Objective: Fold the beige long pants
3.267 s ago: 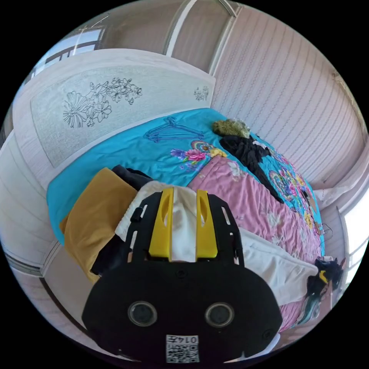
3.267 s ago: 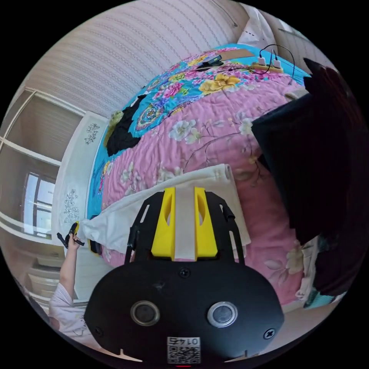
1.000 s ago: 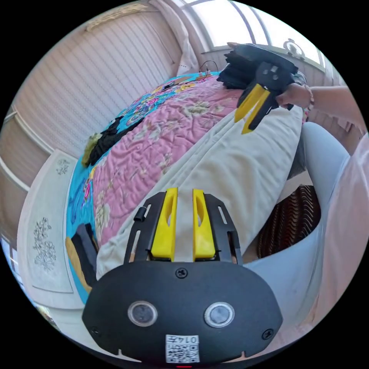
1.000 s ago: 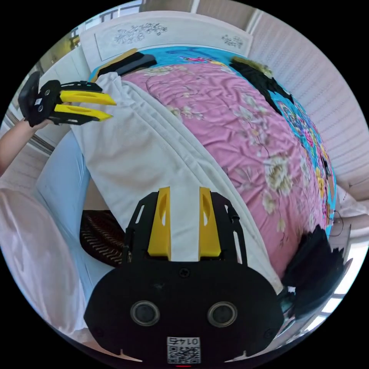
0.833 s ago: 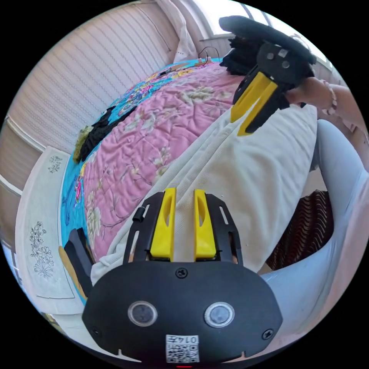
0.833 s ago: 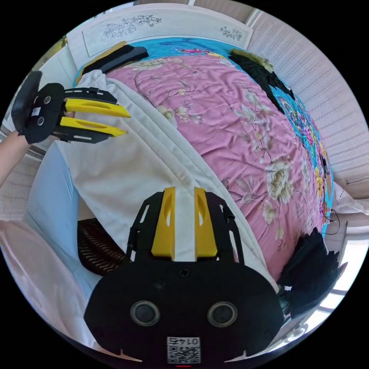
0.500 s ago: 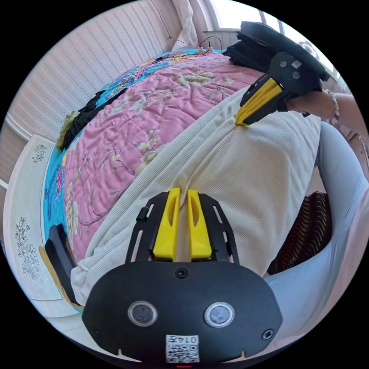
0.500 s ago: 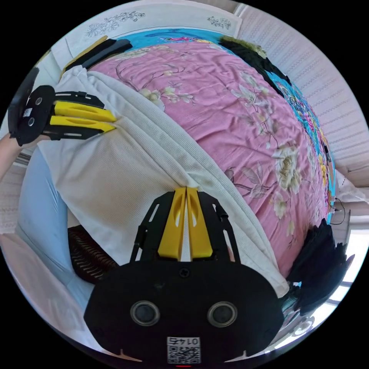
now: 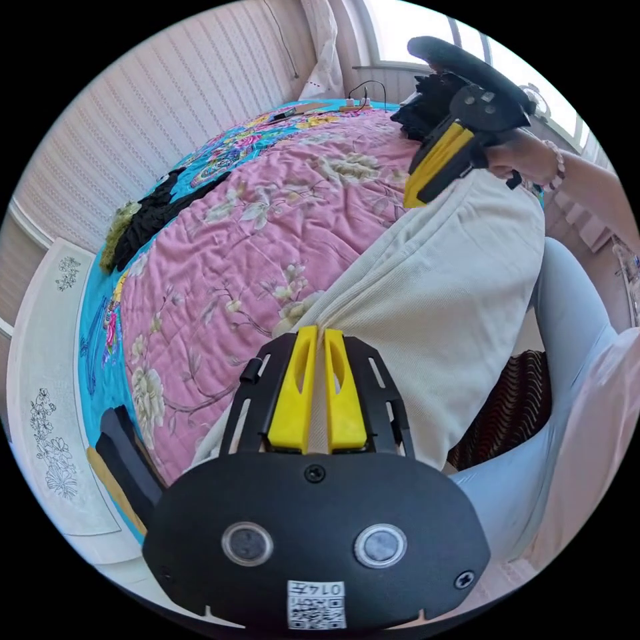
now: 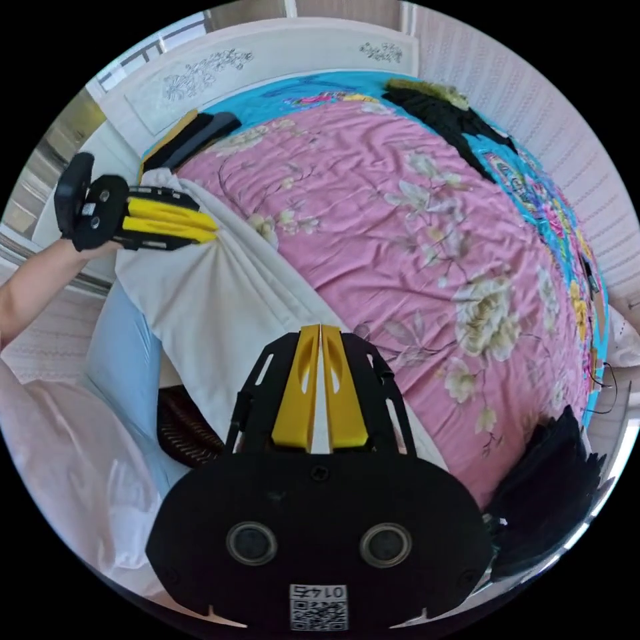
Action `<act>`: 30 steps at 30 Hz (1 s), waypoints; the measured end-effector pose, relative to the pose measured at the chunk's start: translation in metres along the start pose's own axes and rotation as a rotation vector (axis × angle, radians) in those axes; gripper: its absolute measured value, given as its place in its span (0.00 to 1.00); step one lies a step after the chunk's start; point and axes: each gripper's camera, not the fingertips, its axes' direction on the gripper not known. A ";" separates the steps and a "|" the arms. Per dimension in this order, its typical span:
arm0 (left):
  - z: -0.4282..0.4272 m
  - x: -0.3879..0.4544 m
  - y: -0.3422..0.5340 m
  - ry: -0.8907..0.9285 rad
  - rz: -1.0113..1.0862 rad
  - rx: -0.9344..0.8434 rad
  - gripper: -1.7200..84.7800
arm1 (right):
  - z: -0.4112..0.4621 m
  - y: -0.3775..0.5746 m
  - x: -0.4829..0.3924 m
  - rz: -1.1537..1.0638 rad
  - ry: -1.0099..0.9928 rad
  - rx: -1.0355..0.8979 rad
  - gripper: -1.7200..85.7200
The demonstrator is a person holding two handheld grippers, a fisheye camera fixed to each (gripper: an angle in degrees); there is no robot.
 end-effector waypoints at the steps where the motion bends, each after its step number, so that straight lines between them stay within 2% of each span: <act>1: 0.001 -0.002 0.003 0.007 -0.017 0.008 0.01 | 0.017 0.003 -0.001 -0.019 -0.013 -0.082 0.11; 3: 0.001 -0.005 0.008 0.018 -0.039 0.026 0.01 | 0.043 0.012 0.000 -0.046 -0.031 -0.197 0.12; 6: -0.003 -0.006 0.012 0.012 -0.040 0.037 0.01 | 0.033 0.026 0.013 0.001 -0.062 -0.139 0.06; 12: -0.026 -0.022 0.010 -0.028 -0.027 0.063 0.02 | -0.024 0.041 0.038 -0.020 -0.018 -0.081 0.04; 14: -0.013 -0.031 0.008 -0.028 -0.059 0.040 0.02 | -0.018 0.041 0.052 0.014 -0.014 -0.088 0.04; 17: 0.040 -0.034 0.007 0.018 -0.058 -0.106 0.03 | 0.029 0.048 0.078 0.134 -0.110 -0.181 0.05; 19: 0.050 -0.033 0.016 -0.038 -0.083 -0.052 0.04 | 0.023 0.067 0.099 0.242 -0.164 -0.117 0.06; 23: 0.041 -0.035 0.027 -0.073 -0.062 -0.040 0.05 | 0.007 0.099 0.112 0.232 -0.168 -0.052 0.07; 27: -0.005 -0.061 0.065 0.010 -0.191 0.117 0.08 | -0.037 0.168 0.129 0.291 -0.233 0.147 0.10; 30: -0.047 -0.072 0.113 -0.096 -0.278 0.132 0.11 | -0.073 0.245 0.143 0.380 -0.160 0.240 0.11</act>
